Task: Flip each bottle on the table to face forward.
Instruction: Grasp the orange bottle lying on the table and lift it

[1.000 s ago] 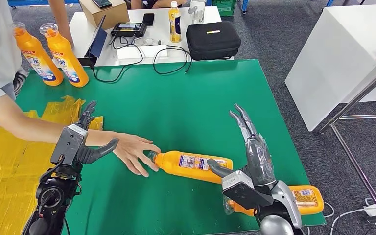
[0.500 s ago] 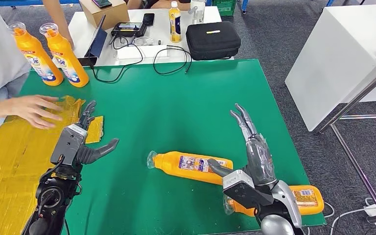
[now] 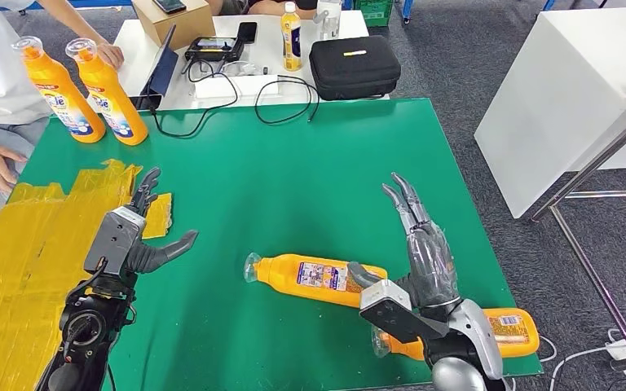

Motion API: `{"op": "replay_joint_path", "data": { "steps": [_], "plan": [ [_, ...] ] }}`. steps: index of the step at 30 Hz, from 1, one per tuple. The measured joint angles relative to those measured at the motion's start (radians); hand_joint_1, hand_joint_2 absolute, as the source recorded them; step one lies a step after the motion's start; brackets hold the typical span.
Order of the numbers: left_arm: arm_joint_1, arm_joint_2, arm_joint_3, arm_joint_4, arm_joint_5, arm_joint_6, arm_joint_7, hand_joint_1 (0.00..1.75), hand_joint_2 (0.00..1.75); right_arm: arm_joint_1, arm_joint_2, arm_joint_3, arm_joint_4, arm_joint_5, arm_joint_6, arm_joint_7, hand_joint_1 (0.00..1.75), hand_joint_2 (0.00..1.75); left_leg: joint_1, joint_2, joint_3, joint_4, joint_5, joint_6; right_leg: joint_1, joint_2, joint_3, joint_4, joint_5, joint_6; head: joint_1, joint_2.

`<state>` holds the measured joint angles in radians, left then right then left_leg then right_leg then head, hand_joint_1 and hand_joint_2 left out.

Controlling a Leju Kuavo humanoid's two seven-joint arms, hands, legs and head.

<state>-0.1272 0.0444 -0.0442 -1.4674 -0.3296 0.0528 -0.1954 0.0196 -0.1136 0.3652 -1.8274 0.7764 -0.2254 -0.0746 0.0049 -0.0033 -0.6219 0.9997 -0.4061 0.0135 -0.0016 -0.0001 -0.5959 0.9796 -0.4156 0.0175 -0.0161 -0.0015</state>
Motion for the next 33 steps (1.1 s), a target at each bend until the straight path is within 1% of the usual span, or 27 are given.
{"op": "replay_joint_path", "data": {
  "steps": [4, 7, 9, 13, 17, 24, 30, 33],
  "plan": [
    [-0.014, -0.002, 0.0, 0.005, -0.001, -0.012, 0.007, 0.0, 1.75, -0.067, -0.036, 0.023, 0.064, 0.124, 0.118, 0.084, 0.0, 1.75, 0.0, 0.0, 0.0, 0.0, 0.0, 0.0, 0.0, 0.0, 0.0, 0.0, 0.0, 0.0, 0.0, 0.0],
    [-0.04, -0.005, -0.001, 0.022, 0.001, -0.021, 0.007, 0.0, 1.75, -0.144, -0.063, 0.063, 0.153, 0.138, 0.21, 0.089, 0.0, 1.75, 0.0, 0.0, 0.0, 0.0, 0.001, 0.001, 0.0, 0.0, 0.0, 0.0, 0.001, 0.0, 0.0, 0.0],
    [-0.063, -0.007, -0.005, 0.042, 0.009, -0.027, 0.007, 0.0, 1.75, -0.197, -0.062, 0.1, 0.231, 0.132, 0.242, 0.082, 0.0, 1.75, 0.0, 0.0, 0.0, 0.0, 0.002, 0.001, 0.0, 0.0, 0.001, 0.0, 0.001, 0.0, 0.0, 0.0],
    [-0.096, -0.013, -0.014, 0.08, 0.019, -0.028, 0.007, 0.0, 1.75, -0.268, -0.039, 0.18, 0.364, 0.129, 0.232, 0.084, 0.0, 1.75, 0.0, 0.0, 0.001, 0.0, 0.002, 0.001, 0.0, 0.0, 0.001, 0.0, 0.001, 0.0, -0.001, 0.0],
    [-0.103, -0.014, -0.016, 0.097, 0.02, -0.028, 0.006, 0.0, 1.75, -0.296, -0.034, 0.222, 0.416, 0.115, 0.226, 0.087, 0.0, 1.75, 0.0, 0.0, 0.0, 0.0, 0.002, 0.001, 0.0, 0.0, 0.0, 0.0, 0.001, 0.0, -0.001, 0.0],
    [-0.109, -0.015, -0.016, 0.114, 0.023, -0.025, 0.005, 0.0, 1.75, -0.302, -0.013, 0.269, 0.444, 0.095, 0.208, 0.072, 0.0, 1.75, 0.0, 0.0, 0.0, 0.0, 0.001, 0.0, 0.0, 0.0, 0.0, 0.0, 0.0, 0.0, -0.001, 0.0],
    [-0.11, -0.015, -0.016, 0.12, 0.027, -0.025, 0.004, 0.0, 1.75, -0.3, -0.001, 0.287, 0.446, 0.076, 0.183, 0.063, 0.0, 1.75, 0.0, 0.0, 0.0, 0.0, 0.001, 0.0, 0.0, 0.0, 0.0, 0.0, 0.0, 0.0, -0.001, 0.0],
    [-0.111, -0.015, -0.016, 0.123, 0.029, -0.025, 0.004, 0.0, 1.75, -0.298, 0.004, 0.301, 0.445, 0.046, 0.185, 0.045, 0.0, 1.75, 0.0, 0.0, 0.0, 0.0, 0.001, 0.0, 0.0, 0.0, 0.0, 0.0, 0.0, 0.0, -0.001, 0.0]
  ]
}}
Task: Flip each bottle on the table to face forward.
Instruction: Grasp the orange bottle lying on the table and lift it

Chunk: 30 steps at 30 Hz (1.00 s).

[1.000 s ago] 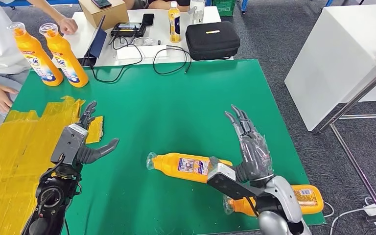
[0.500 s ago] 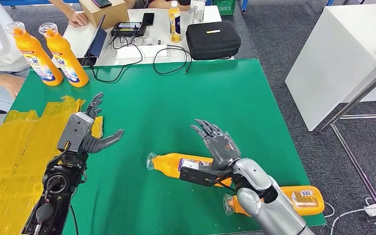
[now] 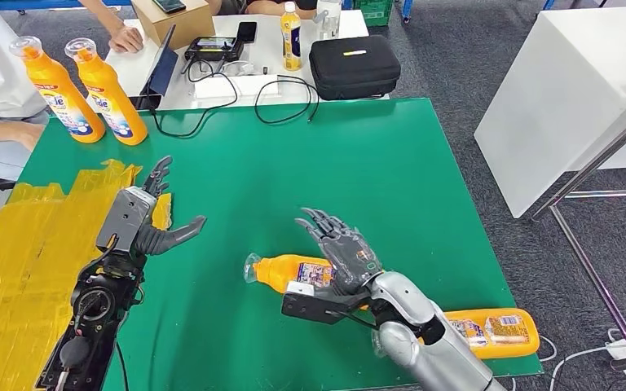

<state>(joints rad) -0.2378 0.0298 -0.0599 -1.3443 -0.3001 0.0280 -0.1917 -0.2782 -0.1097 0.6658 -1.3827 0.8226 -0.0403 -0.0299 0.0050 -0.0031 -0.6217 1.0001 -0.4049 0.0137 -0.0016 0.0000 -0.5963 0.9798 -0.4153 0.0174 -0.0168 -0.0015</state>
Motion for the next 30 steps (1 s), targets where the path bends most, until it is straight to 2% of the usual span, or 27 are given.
{"op": "replay_joint_path", "data": {
  "steps": [7, 18, 30],
  "plan": [
    [-0.013, 0.0, 0.0, 0.018, 0.003, 0.001, -0.004, 0.0, 1.75, 0.002, 0.008, 0.026, -0.001, -0.065, 0.019, -0.017, 0.0, 1.75, 0.0, 0.0, 0.0, 0.0, 0.0, 0.0, 0.0, 0.0, 0.0, 0.0, 0.0, 0.0, 0.0, 0.0],
    [-0.018, 0.0, 0.0, 0.036, 0.009, 0.006, -0.006, 0.0, 1.75, 0.008, 0.018, 0.049, 0.01, -0.084, 0.029, -0.014, 0.0, 1.75, 0.0, 0.0, 0.0, 0.0, 0.0, 0.0, 0.0, 0.0, 0.0, 0.0, 0.0, 0.0, 0.0, 0.0],
    [-0.014, 0.0, 0.0, 0.046, 0.02, 0.017, -0.006, 0.0, 1.75, 0.037, 0.02, 0.056, 0.057, -0.047, 0.001, 0.062, 0.0, 1.75, 0.0, 0.0, 0.0, 0.0, 0.0, 0.0, 0.0, 0.0, 0.0, 0.0, 0.0, 0.0, 0.0, 0.0]
  ]
}}
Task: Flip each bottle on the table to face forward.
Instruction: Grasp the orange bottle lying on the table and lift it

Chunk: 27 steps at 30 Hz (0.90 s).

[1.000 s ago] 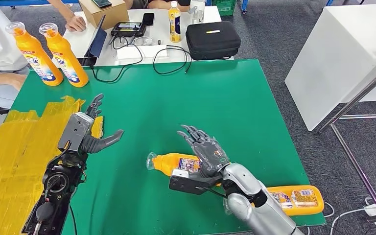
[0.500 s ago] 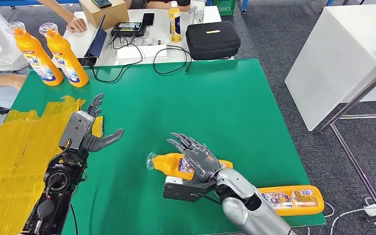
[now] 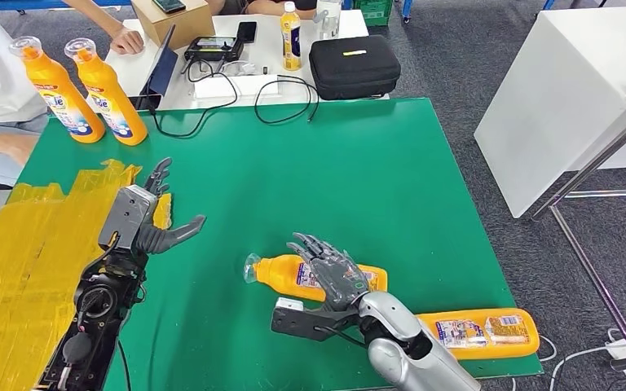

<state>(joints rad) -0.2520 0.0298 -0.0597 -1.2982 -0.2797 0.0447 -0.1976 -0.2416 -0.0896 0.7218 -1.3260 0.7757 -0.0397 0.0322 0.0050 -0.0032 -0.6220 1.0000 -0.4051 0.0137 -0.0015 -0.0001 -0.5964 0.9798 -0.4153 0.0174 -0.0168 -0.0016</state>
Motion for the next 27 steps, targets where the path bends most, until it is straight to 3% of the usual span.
{"op": "replay_joint_path", "data": {
  "steps": [27],
  "plan": [
    [0.004, -0.002, 0.0, 0.0, 0.005, 0.009, 0.02, 0.0, 1.75, 0.014, 0.022, -0.05, 0.138, 0.263, -0.046, 0.186, 0.0, 1.75, 0.0, 0.0, 0.0, 0.0, 0.0, 0.0, 0.0, 0.0, 0.0, 0.0, 0.0, 0.0, 0.0, 0.0]
  ]
}}
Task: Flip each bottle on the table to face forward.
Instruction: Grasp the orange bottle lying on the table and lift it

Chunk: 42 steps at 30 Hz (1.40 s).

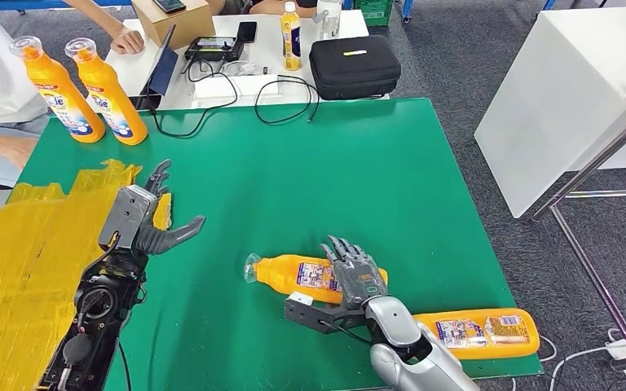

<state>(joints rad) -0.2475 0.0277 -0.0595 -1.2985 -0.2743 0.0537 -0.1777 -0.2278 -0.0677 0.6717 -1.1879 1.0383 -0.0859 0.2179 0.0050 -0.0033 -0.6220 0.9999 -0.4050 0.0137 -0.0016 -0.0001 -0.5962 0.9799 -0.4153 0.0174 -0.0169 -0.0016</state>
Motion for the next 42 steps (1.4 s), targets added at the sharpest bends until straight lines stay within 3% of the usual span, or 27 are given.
{"op": "replay_joint_path", "data": {
  "steps": [11, 12, 15, 16, 18, 23, 42],
  "plan": [
    [-0.005, -0.009, 0.0, 0.002, -0.003, -0.007, 0.004, 0.0, 1.75, -0.045, 0.013, -0.035, 0.075, 0.013, 0.046, 0.009, 0.03, 1.75, 0.0, 0.0, 0.001, 0.0, 0.0, 0.0, 0.0, 0.0, 0.0, 0.0, 0.0, 0.0, 0.0, 0.0],
    [-0.007, -0.01, 0.0, 0.003, -0.003, -0.009, 0.004, 0.0, 1.75, -0.053, 0.015, -0.036, 0.084, 0.011, 0.056, 0.009, 0.21, 1.75, 0.0, 0.0, 0.001, 0.0, 0.0, 0.0, 0.0, 0.0, 0.0, 0.0, 0.0, 0.0, 0.0, 0.0],
    [-0.018, -0.013, 0.0, 0.011, -0.003, -0.012, 0.004, 0.0, 1.75, -0.08, 0.017, -0.039, 0.116, -0.007, 0.097, -0.009, 1.31, 1.75, 0.0, 0.001, 0.002, 0.0, 0.0, 0.0, 0.0, 0.0, 0.001, 0.0, 0.0, 0.0, 0.0, 0.0],
    [-0.023, -0.013, 0.0, 0.015, -0.003, -0.012, 0.004, 0.0, 1.75, -0.091, 0.016, -0.04, 0.129, -0.018, 0.116, -0.025, 1.56, 1.75, 0.0, 0.001, 0.003, 0.0, 0.0, 0.0, 0.0, 0.0, 0.002, 0.0, 0.0, 0.0, 0.0, 0.0],
    [-0.035, -0.013, -0.001, 0.026, -0.002, -0.012, 0.0, 0.0, 1.75, -0.117, 0.011, -0.04, 0.158, -0.045, 0.157, -0.07, 1.7, 1.75, 0.0, 0.001, 0.004, 0.0, 0.0, 0.0, 0.0, 0.0, 0.003, 0.0, 0.0, 0.0, 0.0, 0.0],
    [-0.069, -0.014, -0.011, 0.061, 0.009, -0.011, -0.016, 0.0, 1.75, -0.177, -0.015, -0.039, 0.221, -0.104, 0.195, -0.137, 1.75, 1.75, 0.0, 0.001, 0.007, 0.0, 0.001, 0.001, 0.0, 0.0, 0.006, 0.0, 0.0, 0.0, 0.0, 0.0],
    [-0.094, -0.014, -0.029, 0.113, 0.029, -0.001, -0.029, 0.0, 1.75, -0.241, -0.04, -0.025, 0.301, -0.15, 0.202, -0.159, 1.75, 1.75, -0.001, 0.001, 0.01, 0.0, 0.001, 0.001, 0.0, 0.0, 0.009, -0.001, 0.001, 0.0, 0.0, 0.0]
  ]
}}
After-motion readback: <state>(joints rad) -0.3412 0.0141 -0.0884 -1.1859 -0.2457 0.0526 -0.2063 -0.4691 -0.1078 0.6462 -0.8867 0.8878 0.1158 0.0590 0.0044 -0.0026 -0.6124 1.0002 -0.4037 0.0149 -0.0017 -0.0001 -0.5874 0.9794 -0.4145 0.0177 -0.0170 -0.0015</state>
